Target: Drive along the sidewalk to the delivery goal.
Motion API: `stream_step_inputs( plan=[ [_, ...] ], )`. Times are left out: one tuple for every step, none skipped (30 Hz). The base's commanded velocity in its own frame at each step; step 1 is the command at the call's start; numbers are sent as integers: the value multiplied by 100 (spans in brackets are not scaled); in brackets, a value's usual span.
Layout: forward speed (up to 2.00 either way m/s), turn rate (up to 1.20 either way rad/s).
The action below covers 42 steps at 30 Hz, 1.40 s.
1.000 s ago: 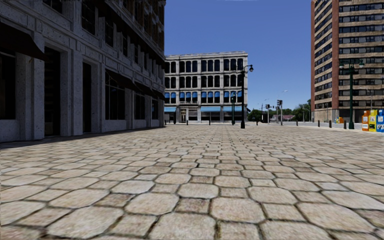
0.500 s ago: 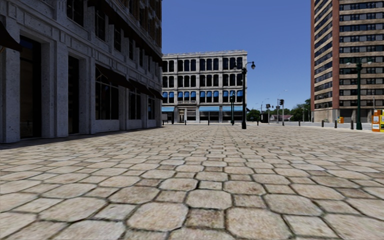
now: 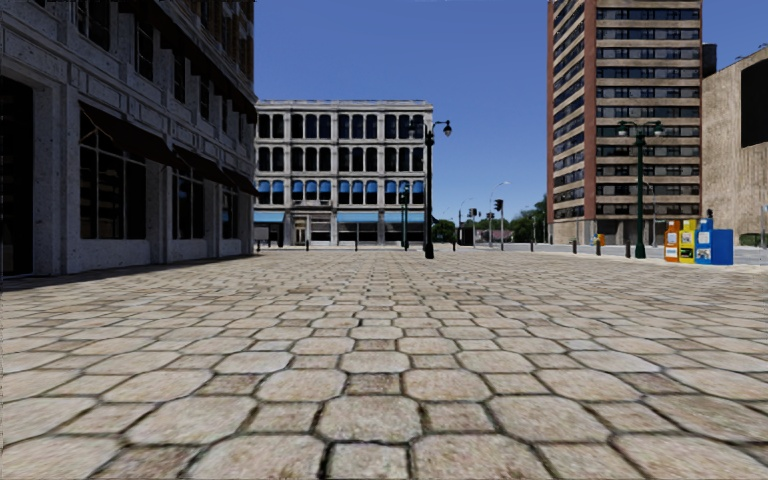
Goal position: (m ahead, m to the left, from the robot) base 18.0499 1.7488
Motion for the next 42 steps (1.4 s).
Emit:
stream_step_inputs(
  plan=[
    [200, 0],
    [200, 0],
    [200, 0],
    [200, 0],
    [200, 0],
    [200, 0],
    [200, 0],
    [200, 0],
    [200, 0],
    [200, 0],
    [200, 0],
    [200, 0],
    [200, 0],
    [200, 0],
    [200, 0],
    [200, 0],
    [200, 0],
    [200, 0],
    [200, 0],
    [200, 0],
    [200, 0],
    [200, 0],
    [200, 0],
    [200, 0],
    [200, 0],
    [200, 0],
    [200, 0],
    [200, 0],
    [200, 0],
    [200, 0],
    [200, 0],
    [200, 0],
    [200, 0],
    [200, 0],
    [200, 0],
    [200, 0],
    [200, 0],
    [200, 0],
    [200, 0],
    [200, 0],
    [200, 48],
    [200, 77]
  ],
)
